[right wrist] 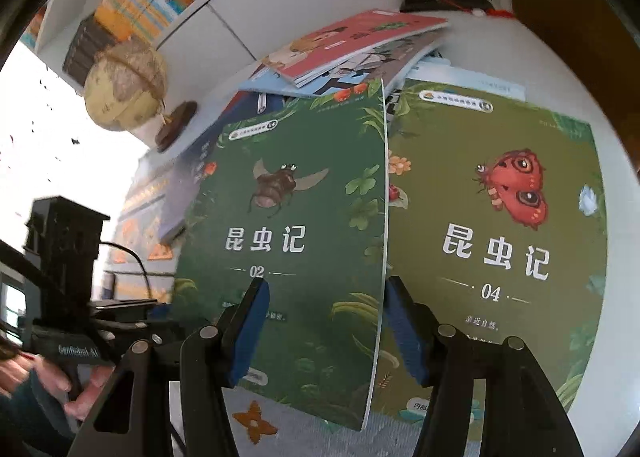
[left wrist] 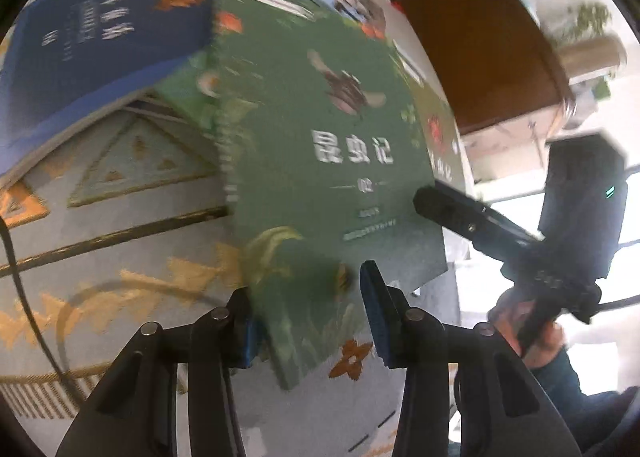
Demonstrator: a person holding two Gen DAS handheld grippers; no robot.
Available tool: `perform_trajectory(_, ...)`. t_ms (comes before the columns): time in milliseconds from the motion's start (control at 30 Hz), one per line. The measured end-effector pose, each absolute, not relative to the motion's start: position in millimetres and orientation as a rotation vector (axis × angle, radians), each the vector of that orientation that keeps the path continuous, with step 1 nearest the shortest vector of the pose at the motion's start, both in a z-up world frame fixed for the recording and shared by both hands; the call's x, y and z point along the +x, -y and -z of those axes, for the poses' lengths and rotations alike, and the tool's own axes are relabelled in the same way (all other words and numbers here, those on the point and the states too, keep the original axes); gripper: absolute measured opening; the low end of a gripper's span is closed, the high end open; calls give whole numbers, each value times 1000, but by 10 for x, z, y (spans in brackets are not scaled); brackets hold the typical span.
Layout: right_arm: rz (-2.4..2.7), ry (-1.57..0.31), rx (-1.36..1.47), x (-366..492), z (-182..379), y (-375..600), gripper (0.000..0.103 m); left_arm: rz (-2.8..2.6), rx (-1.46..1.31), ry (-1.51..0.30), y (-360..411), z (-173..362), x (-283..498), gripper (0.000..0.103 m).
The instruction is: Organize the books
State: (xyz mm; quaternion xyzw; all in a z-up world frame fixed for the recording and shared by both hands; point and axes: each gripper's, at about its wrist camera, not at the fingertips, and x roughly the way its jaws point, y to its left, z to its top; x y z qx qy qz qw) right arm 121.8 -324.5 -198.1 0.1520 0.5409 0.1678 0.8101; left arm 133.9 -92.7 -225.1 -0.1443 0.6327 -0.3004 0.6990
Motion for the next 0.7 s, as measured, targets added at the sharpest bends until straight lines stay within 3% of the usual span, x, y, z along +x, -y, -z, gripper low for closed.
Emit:
perform_trajectory(67, -407, -1162, 404, 1233, 1980, 3264, 44, 702, -334, -1415, 1014, 2253, 1313, 39)
perform_trajectory(100, -459, -1152, 494, 1224, 1971, 3315, 28, 708, -340, -1414, 1037, 2233, 1309, 39)
perform_trajectory(133, -498, -1138, 560, 1245, 1962, 3318, 27, 716, -354, -1404, 1034, 2188, 1300, 39)
perform_trajectory(200, -522, -1106, 619, 1225, 1900, 3351, 27, 736, -420, -1376, 960, 2096, 1295, 37)
perform_trajectory(267, -467, -1118, 602, 1239, 1927, 3399, 27, 770, -524, -1320, 820, 1959, 1315, 27)
perform_trajectory(367, -496, -1207, 726, 1270, 2145, 3499, 28, 788, -599, -1268, 683, 1809, 1387, 27)
perform_trajectory(400, -520, -1222, 777, 1262, 2193, 3509, 33, 797, -618, -1263, 639, 1800, 1412, 27)
perform_trajectory(433, -531, -1233, 808, 1254, 2223, 3503, 47, 805, -650, -1261, 609, 1787, 1432, 27)
perform_trajectory(500, -551, -1223, 844, 1230, 2244, 3490, 58, 816, -715, -1258, 597, 1764, 1461, 27)
perform_trajectory(700, -642, -1151, 1195, 1272, 2463, 3563, 54, 846, -740, -1251, 637, 1731, 1464, 27)
